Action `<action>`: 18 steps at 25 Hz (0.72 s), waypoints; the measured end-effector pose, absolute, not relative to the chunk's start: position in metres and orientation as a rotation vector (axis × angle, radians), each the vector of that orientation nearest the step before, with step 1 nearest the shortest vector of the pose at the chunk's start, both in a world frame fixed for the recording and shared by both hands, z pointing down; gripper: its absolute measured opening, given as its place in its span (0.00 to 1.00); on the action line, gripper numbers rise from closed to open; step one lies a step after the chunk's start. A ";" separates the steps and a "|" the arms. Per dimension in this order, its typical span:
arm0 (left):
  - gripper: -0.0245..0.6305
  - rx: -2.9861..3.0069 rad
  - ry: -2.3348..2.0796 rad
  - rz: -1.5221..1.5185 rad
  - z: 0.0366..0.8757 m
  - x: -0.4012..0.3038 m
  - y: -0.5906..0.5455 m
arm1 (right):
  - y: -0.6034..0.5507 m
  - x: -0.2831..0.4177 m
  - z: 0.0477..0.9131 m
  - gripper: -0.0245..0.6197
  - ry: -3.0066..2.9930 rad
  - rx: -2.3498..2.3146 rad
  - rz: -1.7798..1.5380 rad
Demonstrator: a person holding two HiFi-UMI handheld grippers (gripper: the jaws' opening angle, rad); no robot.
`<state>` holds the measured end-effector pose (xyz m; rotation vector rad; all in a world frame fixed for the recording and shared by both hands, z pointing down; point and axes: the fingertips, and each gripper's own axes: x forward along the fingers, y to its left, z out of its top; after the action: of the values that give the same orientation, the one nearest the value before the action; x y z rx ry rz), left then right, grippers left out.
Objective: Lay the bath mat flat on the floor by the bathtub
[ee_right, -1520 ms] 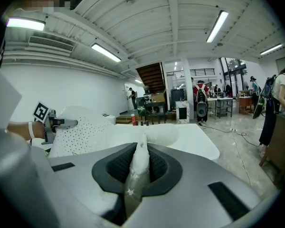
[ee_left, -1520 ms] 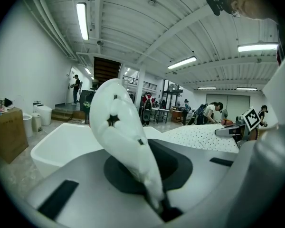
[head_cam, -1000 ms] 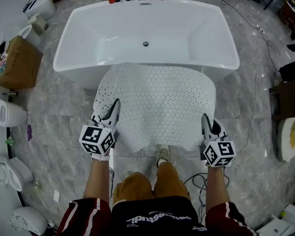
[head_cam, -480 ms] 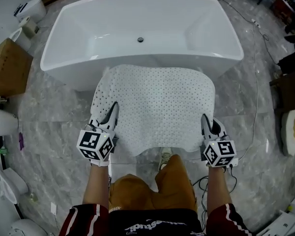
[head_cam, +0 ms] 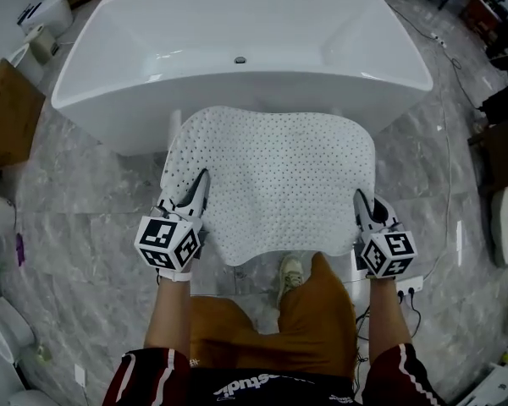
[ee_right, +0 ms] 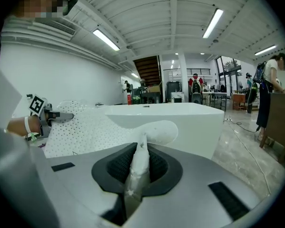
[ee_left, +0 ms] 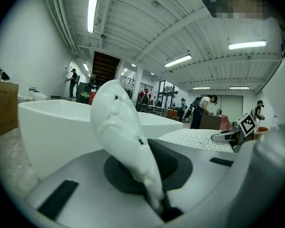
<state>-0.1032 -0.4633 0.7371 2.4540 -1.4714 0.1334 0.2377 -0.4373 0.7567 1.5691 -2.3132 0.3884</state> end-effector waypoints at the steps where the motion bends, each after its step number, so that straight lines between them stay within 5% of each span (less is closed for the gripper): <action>1: 0.07 2.454 -1.469 0.130 0.749 -0.105 -0.464 | -0.438 0.235 0.769 0.11 -2.312 1.565 0.387; 18: 0.07 2.544 -1.408 0.086 0.854 -0.117 -0.442 | -0.408 0.205 0.878 0.11 -2.329 1.536 0.306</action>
<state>-0.1172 -0.4418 0.8539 2.5443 -1.4084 0.0863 0.2050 -0.4077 0.8783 1.5360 -2.3291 0.3057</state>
